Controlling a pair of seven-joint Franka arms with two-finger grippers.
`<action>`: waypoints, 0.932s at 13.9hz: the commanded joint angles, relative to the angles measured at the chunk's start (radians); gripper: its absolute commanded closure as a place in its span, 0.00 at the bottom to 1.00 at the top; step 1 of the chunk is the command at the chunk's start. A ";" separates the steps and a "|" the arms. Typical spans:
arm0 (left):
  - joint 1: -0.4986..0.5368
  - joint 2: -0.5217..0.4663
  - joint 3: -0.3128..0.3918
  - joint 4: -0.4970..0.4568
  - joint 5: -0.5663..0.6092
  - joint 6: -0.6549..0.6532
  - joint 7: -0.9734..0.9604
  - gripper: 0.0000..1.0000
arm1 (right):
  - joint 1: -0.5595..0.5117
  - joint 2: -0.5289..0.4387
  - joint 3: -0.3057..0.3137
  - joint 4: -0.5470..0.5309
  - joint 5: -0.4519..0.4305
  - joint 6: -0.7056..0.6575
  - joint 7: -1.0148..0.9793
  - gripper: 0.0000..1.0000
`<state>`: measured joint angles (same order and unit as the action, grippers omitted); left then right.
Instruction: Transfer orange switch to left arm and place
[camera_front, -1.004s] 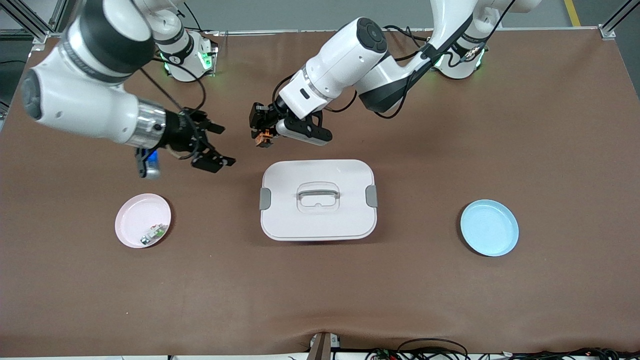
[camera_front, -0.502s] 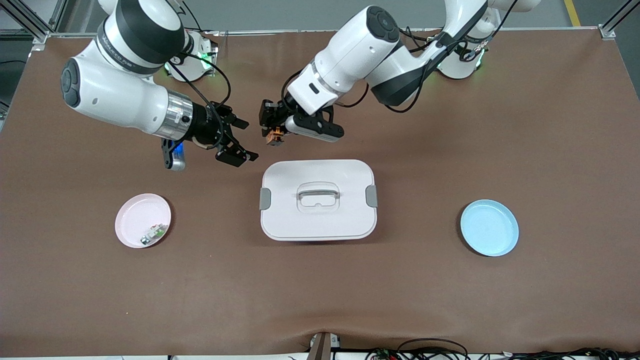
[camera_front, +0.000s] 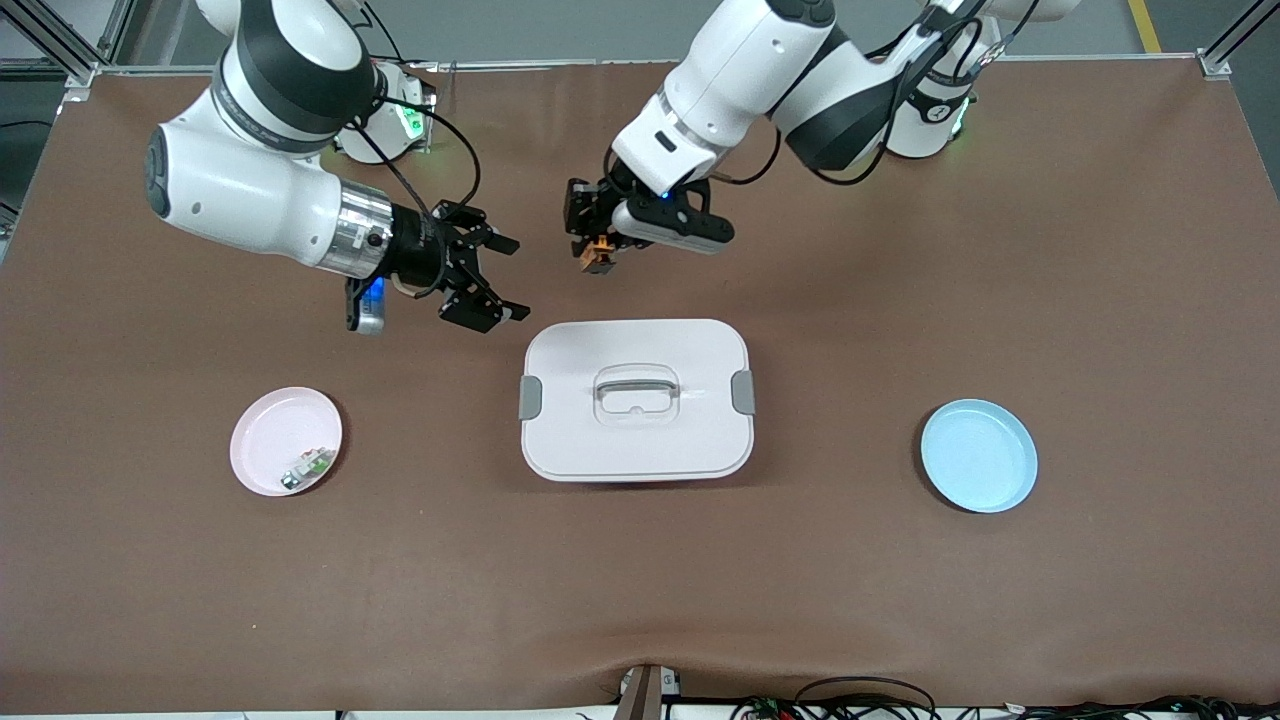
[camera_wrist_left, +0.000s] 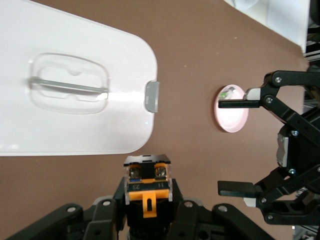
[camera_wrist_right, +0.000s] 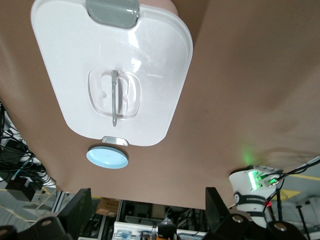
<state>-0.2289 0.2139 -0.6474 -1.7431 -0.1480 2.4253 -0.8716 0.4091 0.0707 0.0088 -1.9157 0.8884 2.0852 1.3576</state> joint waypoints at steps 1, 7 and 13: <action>0.042 -0.093 -0.002 -0.041 -0.016 -0.093 -0.015 1.00 | 0.043 -0.045 -0.004 -0.088 0.098 0.079 -0.035 0.00; 0.169 -0.218 0.002 -0.079 -0.117 -0.308 0.127 1.00 | 0.083 -0.039 -0.004 -0.088 0.132 0.136 -0.037 0.00; 0.356 -0.327 0.008 -0.141 -0.223 -0.469 0.351 1.00 | 0.060 -0.040 -0.015 -0.088 0.119 0.084 -0.139 0.00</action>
<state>0.0664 -0.0650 -0.6396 -1.8519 -0.3410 2.0038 -0.5833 0.4864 0.0619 0.0024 -1.9752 0.9954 2.2030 1.3022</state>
